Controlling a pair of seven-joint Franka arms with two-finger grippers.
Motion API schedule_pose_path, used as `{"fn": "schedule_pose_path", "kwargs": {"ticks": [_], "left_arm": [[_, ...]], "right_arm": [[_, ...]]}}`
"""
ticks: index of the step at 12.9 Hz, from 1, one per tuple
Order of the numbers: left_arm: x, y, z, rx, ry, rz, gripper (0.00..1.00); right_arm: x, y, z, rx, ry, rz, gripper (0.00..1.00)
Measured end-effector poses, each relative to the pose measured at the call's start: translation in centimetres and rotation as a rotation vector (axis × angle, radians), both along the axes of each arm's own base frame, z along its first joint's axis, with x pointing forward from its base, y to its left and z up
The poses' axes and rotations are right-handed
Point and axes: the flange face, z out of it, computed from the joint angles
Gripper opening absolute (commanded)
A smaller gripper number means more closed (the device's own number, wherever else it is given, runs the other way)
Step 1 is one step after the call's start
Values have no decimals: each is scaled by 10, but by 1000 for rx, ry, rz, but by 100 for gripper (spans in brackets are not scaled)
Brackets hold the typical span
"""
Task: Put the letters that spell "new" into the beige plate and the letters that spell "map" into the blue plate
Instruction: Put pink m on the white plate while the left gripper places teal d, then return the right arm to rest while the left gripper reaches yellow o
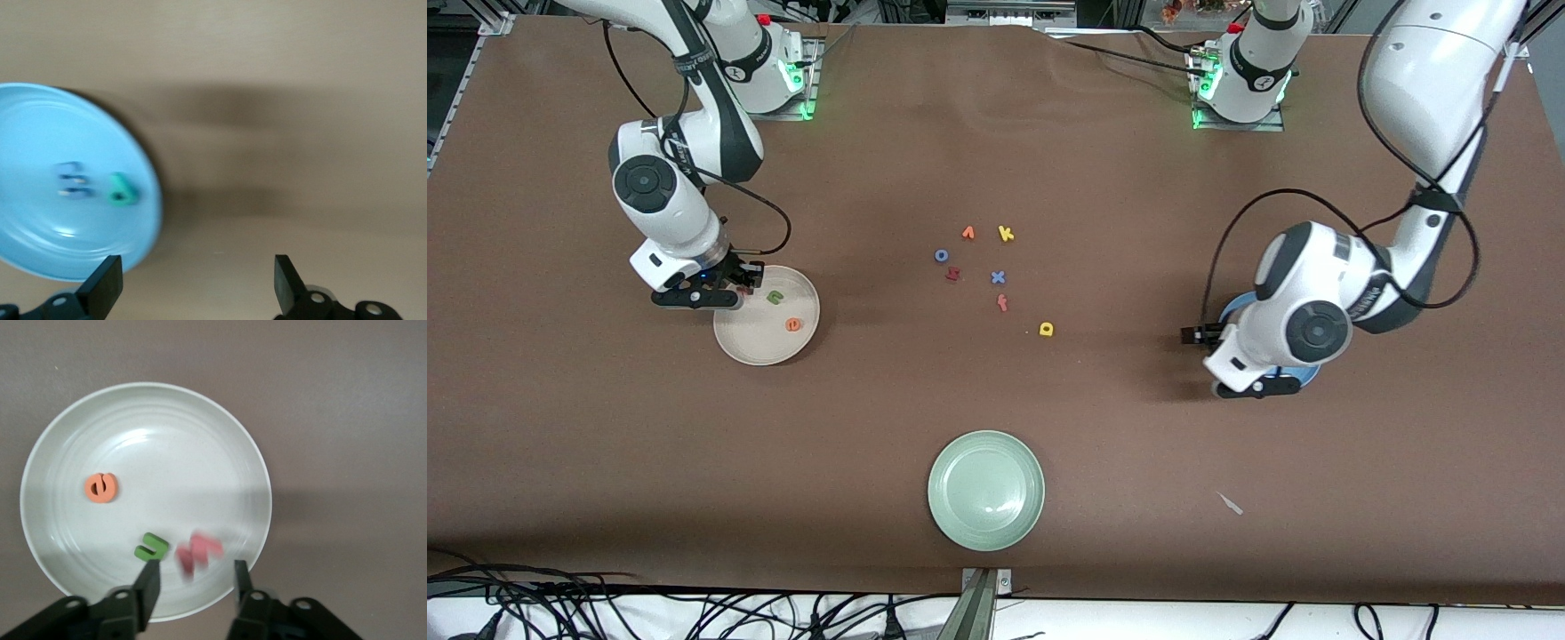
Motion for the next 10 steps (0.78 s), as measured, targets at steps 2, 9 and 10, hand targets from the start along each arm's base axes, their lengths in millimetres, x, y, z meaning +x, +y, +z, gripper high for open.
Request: {"fn": "schedule_pose_path", "kwargs": {"ticks": [2,9,10], "left_arm": [[-5,-46,5,-22,-66,49,100],[-46,-185,-29,-106,-203,213,100],[-53,-195,-42,-96,-206,208,100]], "right_arm": [[20,5,31,5,37,-39,100],[78,23,208,67,79,36,100],[79,17,227,83,91,62,100]]}}
